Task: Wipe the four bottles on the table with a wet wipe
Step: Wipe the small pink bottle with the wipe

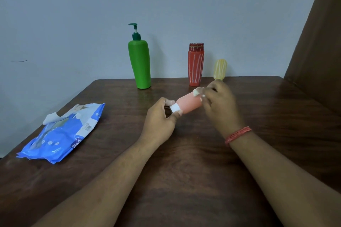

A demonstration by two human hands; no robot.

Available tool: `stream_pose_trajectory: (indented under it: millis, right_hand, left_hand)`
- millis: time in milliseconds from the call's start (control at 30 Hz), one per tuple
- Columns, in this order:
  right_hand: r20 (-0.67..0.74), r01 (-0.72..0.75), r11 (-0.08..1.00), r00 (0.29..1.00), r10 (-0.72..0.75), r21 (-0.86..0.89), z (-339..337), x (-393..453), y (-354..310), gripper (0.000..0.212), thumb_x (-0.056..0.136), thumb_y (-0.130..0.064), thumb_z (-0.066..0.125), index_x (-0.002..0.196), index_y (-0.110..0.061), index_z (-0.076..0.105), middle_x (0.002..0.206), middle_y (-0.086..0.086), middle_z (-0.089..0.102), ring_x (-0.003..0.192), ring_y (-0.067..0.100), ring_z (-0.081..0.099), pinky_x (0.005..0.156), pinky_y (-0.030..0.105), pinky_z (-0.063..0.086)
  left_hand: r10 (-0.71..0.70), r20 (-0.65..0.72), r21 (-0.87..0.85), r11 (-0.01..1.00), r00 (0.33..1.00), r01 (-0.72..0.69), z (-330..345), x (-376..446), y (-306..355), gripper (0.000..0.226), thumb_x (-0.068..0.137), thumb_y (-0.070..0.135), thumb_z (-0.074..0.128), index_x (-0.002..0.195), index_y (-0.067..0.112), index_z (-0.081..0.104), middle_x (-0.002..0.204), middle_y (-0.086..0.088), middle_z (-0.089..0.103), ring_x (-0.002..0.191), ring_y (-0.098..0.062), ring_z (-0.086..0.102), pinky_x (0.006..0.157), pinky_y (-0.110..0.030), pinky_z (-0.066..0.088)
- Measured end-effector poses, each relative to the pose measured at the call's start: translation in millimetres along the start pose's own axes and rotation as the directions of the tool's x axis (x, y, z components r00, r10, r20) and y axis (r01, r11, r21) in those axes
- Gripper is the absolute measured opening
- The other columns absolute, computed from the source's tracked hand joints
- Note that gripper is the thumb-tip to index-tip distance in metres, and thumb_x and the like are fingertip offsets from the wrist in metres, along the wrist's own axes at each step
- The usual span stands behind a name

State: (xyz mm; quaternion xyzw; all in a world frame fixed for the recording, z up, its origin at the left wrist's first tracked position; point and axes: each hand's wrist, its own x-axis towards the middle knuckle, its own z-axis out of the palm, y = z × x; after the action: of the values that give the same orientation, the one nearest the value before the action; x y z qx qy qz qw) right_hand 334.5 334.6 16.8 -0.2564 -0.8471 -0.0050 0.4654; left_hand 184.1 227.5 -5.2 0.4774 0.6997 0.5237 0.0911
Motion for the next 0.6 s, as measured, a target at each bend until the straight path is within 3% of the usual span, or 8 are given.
stream_pose_trajectory:
  millis: [100, 267, 333, 433, 533, 600]
  right_hand:
    - [-0.014, -0.019, 1.0, 1.0, 0.019, 0.007, 2, -2, 1, 0.025, 0.086, 0.001, 0.07, 0.111, -0.002, 0.073, 0.094, 0.012, 0.059, 0.088, 0.028, 0.06, 0.084, 0.044, 0.058]
    - [0.183, 0.25, 0.966, 0.948, -0.259, 0.073, 8, -9, -25, 0.024, 0.085, -0.003, 0.07, 0.108, -0.007, 0.073, 0.089, 0.009, 0.057, 0.079, 0.023, 0.056, 0.062, 0.033, 0.05]
    - [0.086, 0.198, 0.979, 0.976, -0.202, 0.054, 8, -4, -16, 0.021, 0.086, -0.005, 0.071, 0.106, -0.008, 0.074, 0.089, 0.007, 0.056, 0.079, 0.016, 0.05, 0.066, 0.03, 0.048]
    - [-0.004, 0.046, 0.993, 0.999, -0.046, 0.106, 6, -3, -8, 0.022, 0.092, -0.015, 0.061, 0.108, -0.007, 0.073, 0.09, 0.003, 0.055, 0.082, 0.009, 0.047, 0.071, 0.029, 0.051]
    - [0.095, 0.228, 0.967, 0.967, -0.239, 0.113, 8, -12, -20, 0.026, 0.094, -0.016, 0.056, 0.115, -0.008, 0.071, 0.09, 0.006, 0.056, 0.08, 0.019, 0.054, 0.066, 0.034, 0.05]
    - [0.094, 0.256, 0.963, 0.96, -0.263, 0.082, 7, -10, -20, 0.022, 0.092, -0.012, 0.062, 0.111, -0.009, 0.072, 0.09, 0.006, 0.057, 0.08, 0.02, 0.054, 0.066, 0.033, 0.05]
  left_hand:
    - [-0.004, -0.008, -0.043, 0.999, 1.0, 0.003, 3, 2, 0, 0.018, 0.091, 0.019, 0.073, 0.102, 0.026, 0.06, 0.109, 0.01, 0.068, 0.101, -0.009, 0.063, 0.082, -0.024, 0.05]
    - [-0.051, -0.041, -0.164, 0.985, 0.998, 0.044, 1, 3, -4, 0.017, 0.09, 0.023, 0.075, 0.097, 0.03, 0.061, 0.1, 0.01, 0.072, 0.098, -0.009, 0.067, 0.089, -0.036, 0.056]
    - [-0.085, -0.035, -0.254, 0.964, 0.996, 0.073, 1, 2, -6, 0.016, 0.09, 0.02, 0.075, 0.098, 0.027, 0.063, 0.1, 0.004, 0.074, 0.097, -0.018, 0.07, 0.092, -0.043, 0.057]
    - [-0.142, -0.015, -0.376, 0.918, 0.99, 0.126, 5, 1, -5, 0.011, 0.092, 0.017, 0.072, 0.099, 0.021, 0.064, 0.1, -0.002, 0.075, 0.094, -0.021, 0.073, 0.091, -0.042, 0.056]
    - [-0.181, 0.039, -0.562, 0.809, 0.983, 0.172, 6, 0, -1, 0.014, 0.094, 0.008, 0.068, 0.105, 0.004, 0.061, 0.097, -0.011, 0.074, 0.088, -0.022, 0.073, 0.092, -0.046, 0.057]
    - [-0.171, 0.065, -0.581, 0.795, 0.983, 0.176, 5, -1, -2, 0.019, 0.094, 0.009, 0.068, 0.108, 0.0, 0.06, 0.095, -0.01, 0.076, 0.089, -0.025, 0.073, 0.097, -0.053, 0.055]
